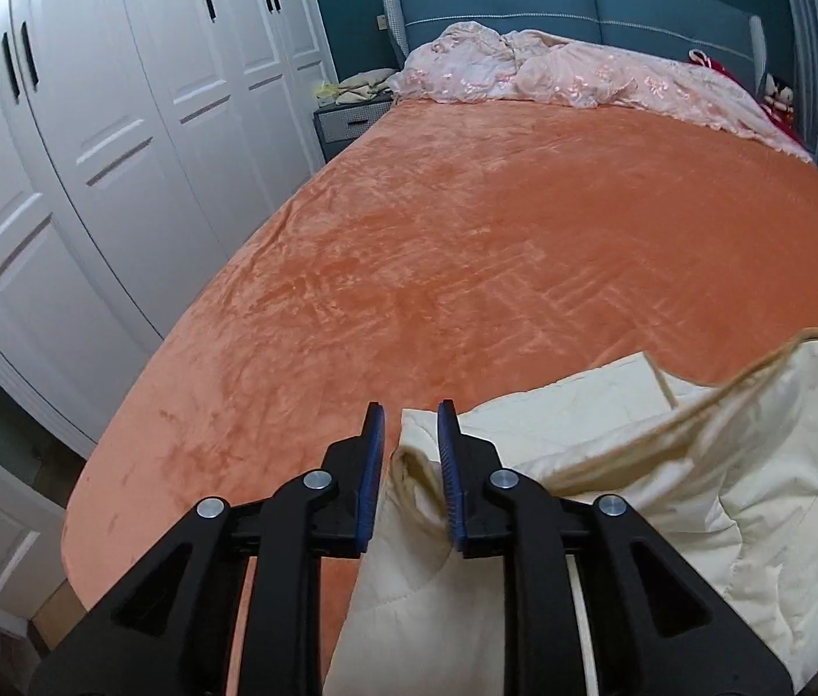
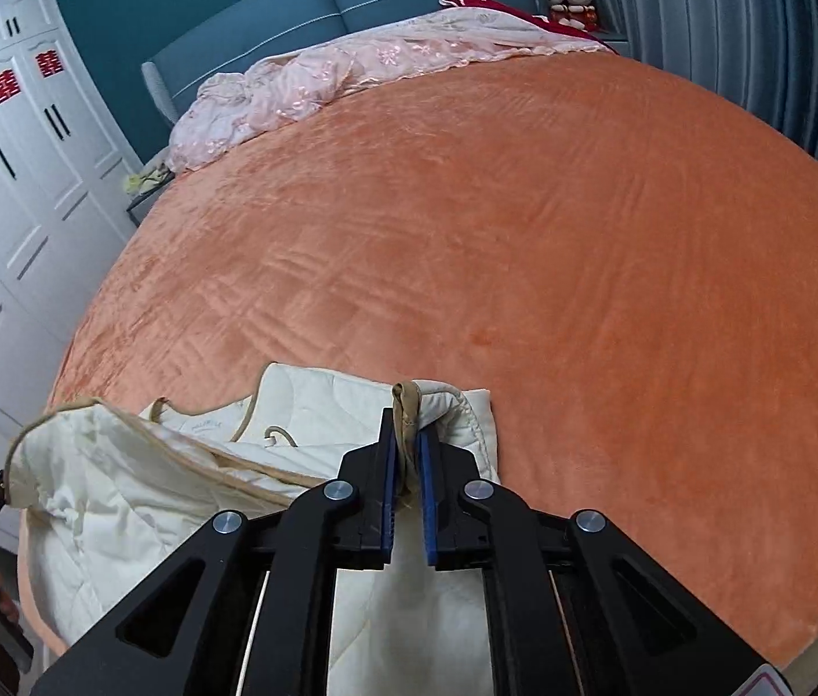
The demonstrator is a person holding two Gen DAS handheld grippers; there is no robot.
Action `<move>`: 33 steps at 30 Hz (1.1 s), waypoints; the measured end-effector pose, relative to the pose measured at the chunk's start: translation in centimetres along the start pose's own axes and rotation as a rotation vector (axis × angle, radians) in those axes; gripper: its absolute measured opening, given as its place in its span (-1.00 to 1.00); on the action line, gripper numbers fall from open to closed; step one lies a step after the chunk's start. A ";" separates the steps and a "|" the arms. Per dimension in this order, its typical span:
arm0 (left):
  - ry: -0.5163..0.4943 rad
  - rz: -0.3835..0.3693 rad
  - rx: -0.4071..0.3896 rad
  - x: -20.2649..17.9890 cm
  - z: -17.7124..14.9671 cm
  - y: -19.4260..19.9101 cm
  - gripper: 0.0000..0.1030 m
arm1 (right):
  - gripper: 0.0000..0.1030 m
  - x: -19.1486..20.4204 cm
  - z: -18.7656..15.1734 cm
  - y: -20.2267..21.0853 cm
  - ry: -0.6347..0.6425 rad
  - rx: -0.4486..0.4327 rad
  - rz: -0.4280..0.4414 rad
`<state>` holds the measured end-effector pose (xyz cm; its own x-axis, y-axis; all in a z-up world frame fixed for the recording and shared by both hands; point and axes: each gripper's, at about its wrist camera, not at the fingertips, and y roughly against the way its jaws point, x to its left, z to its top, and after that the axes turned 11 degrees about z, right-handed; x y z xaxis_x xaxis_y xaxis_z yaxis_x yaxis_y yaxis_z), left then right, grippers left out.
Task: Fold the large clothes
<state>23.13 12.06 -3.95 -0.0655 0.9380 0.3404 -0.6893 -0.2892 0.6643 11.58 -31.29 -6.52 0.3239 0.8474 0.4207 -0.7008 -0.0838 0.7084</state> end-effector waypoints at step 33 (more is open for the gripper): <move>0.141 -0.272 0.180 -1.1 3.4 -7.2 -0.82 | -0.84 0.9 2.2 -4.5 0.060 -0.043 -0.003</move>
<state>30.68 12.44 -6.85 -0.0046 0.9988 0.0487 -0.5578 -0.0429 0.8288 16.43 -31.36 -8.08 0.2886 0.8775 0.3829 -0.7271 -0.0593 0.6840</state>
